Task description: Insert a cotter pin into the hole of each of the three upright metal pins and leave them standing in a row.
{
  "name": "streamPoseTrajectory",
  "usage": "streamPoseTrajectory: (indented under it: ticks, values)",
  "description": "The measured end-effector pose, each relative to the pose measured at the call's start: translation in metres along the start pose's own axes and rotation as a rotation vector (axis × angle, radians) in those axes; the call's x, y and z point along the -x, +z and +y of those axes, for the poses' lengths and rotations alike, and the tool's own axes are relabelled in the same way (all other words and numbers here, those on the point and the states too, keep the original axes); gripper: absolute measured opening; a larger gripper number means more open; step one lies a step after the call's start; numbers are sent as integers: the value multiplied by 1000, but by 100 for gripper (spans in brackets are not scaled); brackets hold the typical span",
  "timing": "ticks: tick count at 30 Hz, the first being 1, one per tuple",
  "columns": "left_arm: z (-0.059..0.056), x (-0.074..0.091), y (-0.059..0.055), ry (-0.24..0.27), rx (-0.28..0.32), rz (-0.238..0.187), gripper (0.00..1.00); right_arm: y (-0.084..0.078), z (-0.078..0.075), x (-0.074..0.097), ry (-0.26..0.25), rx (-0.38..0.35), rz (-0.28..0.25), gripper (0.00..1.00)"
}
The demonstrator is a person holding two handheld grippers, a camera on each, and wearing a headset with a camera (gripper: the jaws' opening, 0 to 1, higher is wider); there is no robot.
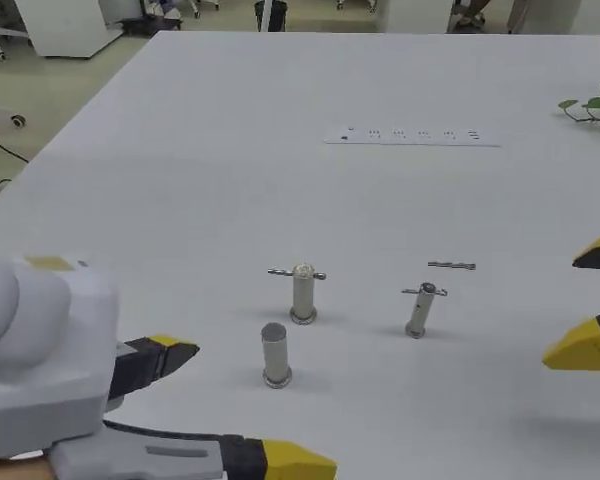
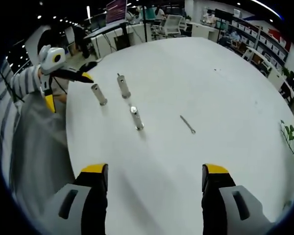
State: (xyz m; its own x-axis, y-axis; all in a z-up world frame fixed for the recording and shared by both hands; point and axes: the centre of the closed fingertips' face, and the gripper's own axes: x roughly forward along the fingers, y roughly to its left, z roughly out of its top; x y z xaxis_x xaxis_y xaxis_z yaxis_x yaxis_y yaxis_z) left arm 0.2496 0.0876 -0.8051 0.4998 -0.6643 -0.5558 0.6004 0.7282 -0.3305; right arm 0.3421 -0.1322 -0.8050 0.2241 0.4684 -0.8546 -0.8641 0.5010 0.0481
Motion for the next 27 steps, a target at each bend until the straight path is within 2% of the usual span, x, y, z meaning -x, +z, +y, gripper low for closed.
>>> streamPoseTrajectory:
  ticks: [4,8,12,16,21,25,27]
  values:
    - [2,4,4,-4,26,-21,98,1,-9,-10,23,27,47,71]
    - [4,7,7,7,21,-28,98,11,-19,-19,14,92,47,70]
    - [4,8,4,5,29,-24,98,18,-28,-30,9,140,77,70]
    - [4,10,3,6,33,-22,96,27,-35,-43,17,155,82,69]
    - [4,11,4,15,39,-29,95,27,-41,-60,41,162,109,63]
    - [3,13,7,19,40,-41,95,27,-49,-68,34,178,119,60]
    - [4,13,9,22,45,-46,94,29,-59,-72,-2,225,132,55]
